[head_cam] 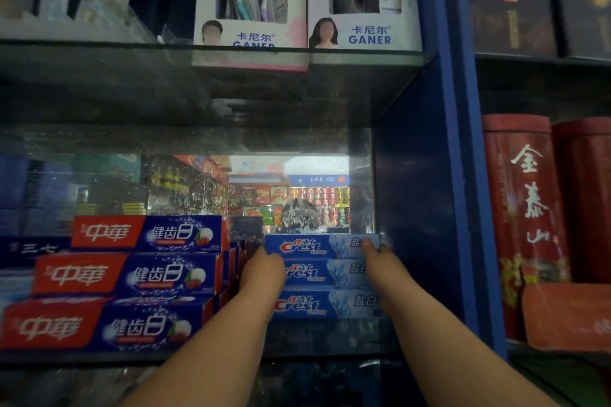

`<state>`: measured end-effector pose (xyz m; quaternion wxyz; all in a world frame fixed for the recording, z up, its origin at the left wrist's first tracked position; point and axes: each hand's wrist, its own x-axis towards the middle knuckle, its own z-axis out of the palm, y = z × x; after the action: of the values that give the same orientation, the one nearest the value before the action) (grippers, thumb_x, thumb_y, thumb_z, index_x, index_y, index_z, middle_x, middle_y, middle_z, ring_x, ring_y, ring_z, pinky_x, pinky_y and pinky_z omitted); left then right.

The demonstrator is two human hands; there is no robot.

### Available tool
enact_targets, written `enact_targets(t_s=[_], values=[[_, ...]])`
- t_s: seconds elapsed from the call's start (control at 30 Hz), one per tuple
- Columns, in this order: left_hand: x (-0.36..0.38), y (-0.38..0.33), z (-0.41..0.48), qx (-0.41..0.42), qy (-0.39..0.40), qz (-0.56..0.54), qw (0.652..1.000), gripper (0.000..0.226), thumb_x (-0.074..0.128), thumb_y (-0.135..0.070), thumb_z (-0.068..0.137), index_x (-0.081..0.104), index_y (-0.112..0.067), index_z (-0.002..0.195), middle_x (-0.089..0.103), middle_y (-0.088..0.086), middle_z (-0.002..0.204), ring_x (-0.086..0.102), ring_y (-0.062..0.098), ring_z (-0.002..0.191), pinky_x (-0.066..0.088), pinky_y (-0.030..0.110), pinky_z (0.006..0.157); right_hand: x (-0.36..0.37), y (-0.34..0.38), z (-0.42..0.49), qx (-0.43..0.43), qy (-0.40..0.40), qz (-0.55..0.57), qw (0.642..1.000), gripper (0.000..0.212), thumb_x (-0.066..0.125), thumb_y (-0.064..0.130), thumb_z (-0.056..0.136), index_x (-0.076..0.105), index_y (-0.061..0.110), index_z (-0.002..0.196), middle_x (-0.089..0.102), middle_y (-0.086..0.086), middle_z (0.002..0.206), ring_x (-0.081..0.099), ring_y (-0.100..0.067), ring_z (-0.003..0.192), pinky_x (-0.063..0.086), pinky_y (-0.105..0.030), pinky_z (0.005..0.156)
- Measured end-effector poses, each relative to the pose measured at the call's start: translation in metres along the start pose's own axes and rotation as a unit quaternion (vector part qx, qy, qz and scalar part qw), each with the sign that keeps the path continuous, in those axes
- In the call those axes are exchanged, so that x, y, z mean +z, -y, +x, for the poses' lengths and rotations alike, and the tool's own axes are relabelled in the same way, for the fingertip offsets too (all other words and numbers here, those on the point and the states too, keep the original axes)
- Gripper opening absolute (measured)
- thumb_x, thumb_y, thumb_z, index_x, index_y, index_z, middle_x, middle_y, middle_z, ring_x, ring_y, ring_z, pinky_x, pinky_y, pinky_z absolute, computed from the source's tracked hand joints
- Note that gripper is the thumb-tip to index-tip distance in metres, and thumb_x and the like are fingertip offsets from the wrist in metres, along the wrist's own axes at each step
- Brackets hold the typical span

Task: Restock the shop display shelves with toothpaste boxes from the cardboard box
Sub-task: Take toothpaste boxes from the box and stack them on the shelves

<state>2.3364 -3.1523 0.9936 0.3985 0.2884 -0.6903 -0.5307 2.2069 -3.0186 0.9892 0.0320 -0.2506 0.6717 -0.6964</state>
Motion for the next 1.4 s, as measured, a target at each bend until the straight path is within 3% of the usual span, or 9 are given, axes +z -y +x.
enact_targets(t_s=[0.13, 0.37, 0.63, 0.77, 0.9, 0.97, 1.1, 1.23, 1.4], values=[[0.001, 0.005, 0.002, -0.016, 0.005, -0.014, 1.0, 0.02, 0.04, -0.018, 0.092, 0.06, -0.021, 0.091, 0.069, 0.014, 0.098, 0.068, 0.035, 0.091, 0.054, 0.053, 0.089, -0.002, 0.002, -0.002, 0.001, 0.019, 0.009, 1.0, 0.023, 0.036, 0.039, 0.102, 0.049, 0.022, 0.108, 0.056, 0.002, 0.085, 0.057, -0.016, 0.074, 0.043, -0.026, 0.058], [0.001, 0.003, -0.004, -0.012, 0.0, -0.009, 1.0, 0.019, 0.039, -0.018, 0.095, 0.055, -0.023, 0.087, 0.068, 0.014, 0.1, 0.067, 0.036, 0.092, 0.054, 0.052, 0.089, -0.001, 0.003, -0.003, 0.022, 0.021, 0.009, 0.999, 0.034, 0.04, 0.049, 0.097, 0.055, 0.021, 0.11, 0.065, -0.006, 0.1, 0.065, -0.027, 0.088, 0.054, -0.04, 0.079], [-0.001, -0.001, -0.009, 0.02, -0.014, 0.039, 0.999, 0.029, 0.035, -0.018, 0.096, 0.051, -0.015, 0.121, 0.064, 0.013, 0.107, 0.064, 0.032, 0.094, 0.053, 0.042, 0.087, 0.0, 0.008, -0.015, -0.01, -0.007, -0.064, 0.998, 0.048, 0.037, 0.048, 0.098, 0.049, 0.014, 0.131, 0.058, -0.004, 0.109, 0.058, -0.022, 0.091, 0.048, -0.033, 0.077], [0.0, -0.003, -0.018, 0.087, -0.026, 0.096, 0.991, 0.044, 0.034, -0.022, 0.097, 0.032, -0.018, 0.141, 0.052, 0.011, 0.133, 0.059, 0.031, 0.109, 0.052, 0.044, 0.09, 0.003, 0.014, -0.026, -0.074, -0.041, -0.133, 0.988, 0.045, 0.037, 0.04, 0.1, 0.043, 0.014, 0.136, 0.057, -0.008, 0.118, 0.054, -0.018, 0.087, 0.041, -0.027, 0.07], [0.002, -0.009, -0.035, 0.165, -0.019, 0.189, 0.968, 0.057, 0.03, -0.026, 0.101, 0.009, -0.016, 0.153, 0.01, 0.006, 0.161, 0.022, 0.028, 0.145, 0.025, 0.045, 0.118, 0.011, 0.019, -0.039, -0.118, -0.076, -0.222, 0.965, 0.052, 0.038, 0.044, 0.098, 0.038, 0.012, 0.139, 0.049, -0.01, 0.138, 0.052, -0.03, 0.12, 0.047, -0.038, 0.094], [0.001, -0.011, -0.044, 0.198, -0.032, 0.232, 0.952, 0.057, 0.029, -0.025, 0.102, 0.007, -0.013, 0.153, -0.001, 0.004, 0.162, 0.006, 0.024, 0.149, 0.011, 0.042, 0.122, 0.015, 0.019, -0.049, -0.128, -0.083, -0.239, 0.959, 0.052, 0.038, 0.045, 0.097, 0.038, 0.013, 0.138, 0.048, -0.009, 0.138, 0.051, -0.03, 0.121, 0.046, -0.042, 0.098], [0.001, -0.008, -0.061, 0.196, 0.04, 0.213, 0.956, 0.059, 0.028, -0.025, 0.103, -0.001, -0.014, 0.153, -0.009, 0.001, 0.161, -0.001, 0.02, 0.15, 0.009, 0.038, 0.123, 0.026, 0.016, -0.081, -0.127, -0.064, -0.259, 0.955, 0.053, 0.039, 0.04, 0.099, 0.03, 0.014, 0.145, 0.045, -0.01, 0.142, 0.05, -0.03, 0.122, 0.044, -0.038, 0.096], [-0.012, -0.004, -0.082, 0.199, 0.087, 0.163, 0.962, 0.057, 0.027, -0.028, 0.103, 0.0, -0.02, 0.154, -0.005, -0.004, 0.162, 0.008, 0.018, 0.149, 0.015, 0.036, 0.121, 0.035, 0.01, -0.108, -0.151, -0.041, -0.27, 0.95, 0.057, 0.039, 0.037, 0.101, 0.019, 0.018, 0.151, 0.037, -0.006, 0.151, 0.045, -0.026, 0.13, 0.04, -0.034, 0.1], [-0.044, 0.003, -0.104, 0.209, 0.082, 0.131, 0.966, 0.053, 0.03, -0.032, 0.102, 0.015, -0.023, 0.153, 0.016, -0.004, 0.16, 0.025, 0.018, 0.144, 0.024, 0.034, 0.118, 0.05, 0.022, -0.135, -0.177, -0.004, -0.257, 0.95, 0.043, 0.041, 0.029, 0.101, 0.036, 0.016, 0.143, 0.048, -0.01, 0.141, 0.047, -0.027, 0.125, 0.037, -0.031, 0.091]])
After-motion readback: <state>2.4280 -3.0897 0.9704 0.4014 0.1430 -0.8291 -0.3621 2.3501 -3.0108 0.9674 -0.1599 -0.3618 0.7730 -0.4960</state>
